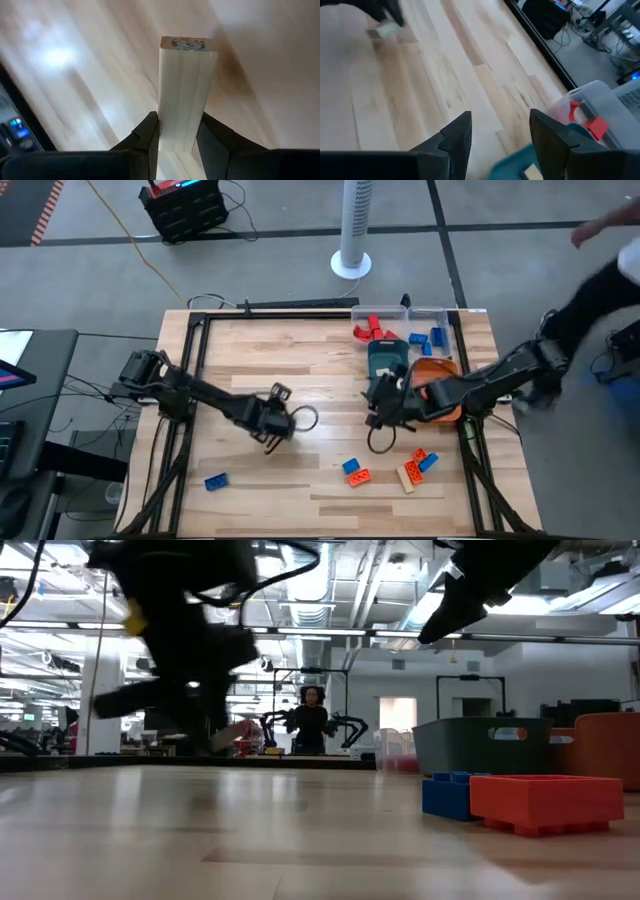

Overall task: Sort blocks
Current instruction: Put the brown block into the blue bin

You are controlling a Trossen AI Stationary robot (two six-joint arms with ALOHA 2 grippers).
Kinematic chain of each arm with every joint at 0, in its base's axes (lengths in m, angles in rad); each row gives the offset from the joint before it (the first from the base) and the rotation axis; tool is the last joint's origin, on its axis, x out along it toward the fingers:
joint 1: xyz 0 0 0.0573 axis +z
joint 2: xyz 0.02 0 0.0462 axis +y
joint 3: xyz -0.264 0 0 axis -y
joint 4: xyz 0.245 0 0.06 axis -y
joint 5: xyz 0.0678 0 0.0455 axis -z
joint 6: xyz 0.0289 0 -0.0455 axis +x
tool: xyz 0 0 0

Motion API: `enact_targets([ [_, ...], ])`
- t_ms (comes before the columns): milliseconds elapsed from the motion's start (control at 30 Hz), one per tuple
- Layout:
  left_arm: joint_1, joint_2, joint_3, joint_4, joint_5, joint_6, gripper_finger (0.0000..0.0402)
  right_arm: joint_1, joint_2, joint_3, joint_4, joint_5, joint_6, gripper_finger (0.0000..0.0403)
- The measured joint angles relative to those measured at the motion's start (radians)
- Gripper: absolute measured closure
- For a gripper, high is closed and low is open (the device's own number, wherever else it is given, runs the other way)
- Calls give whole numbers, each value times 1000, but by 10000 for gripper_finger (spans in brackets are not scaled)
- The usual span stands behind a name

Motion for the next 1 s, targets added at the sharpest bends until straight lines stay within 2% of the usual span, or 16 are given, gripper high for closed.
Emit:
enact_targets([
  [67,40,0,0,109,27,52,307,28,24,0,3,24,13,206],
  [267,157,0,0,428,206,137,307,105,38,0,52,71,30,206],
  [433,232,0,0,690,356,144,307,165,44,-1,147,195,-68,206],
  [567,267,0,1,842,477,116,306,171,44,-1,270,191,-171,206],
  [700,279,0,1,969,554,92,306,166,44,-2,351,161,-230,202],
  [1000,279,-2,1,1169,623,41,305,154,44,-2,517,103,-349,185],
])
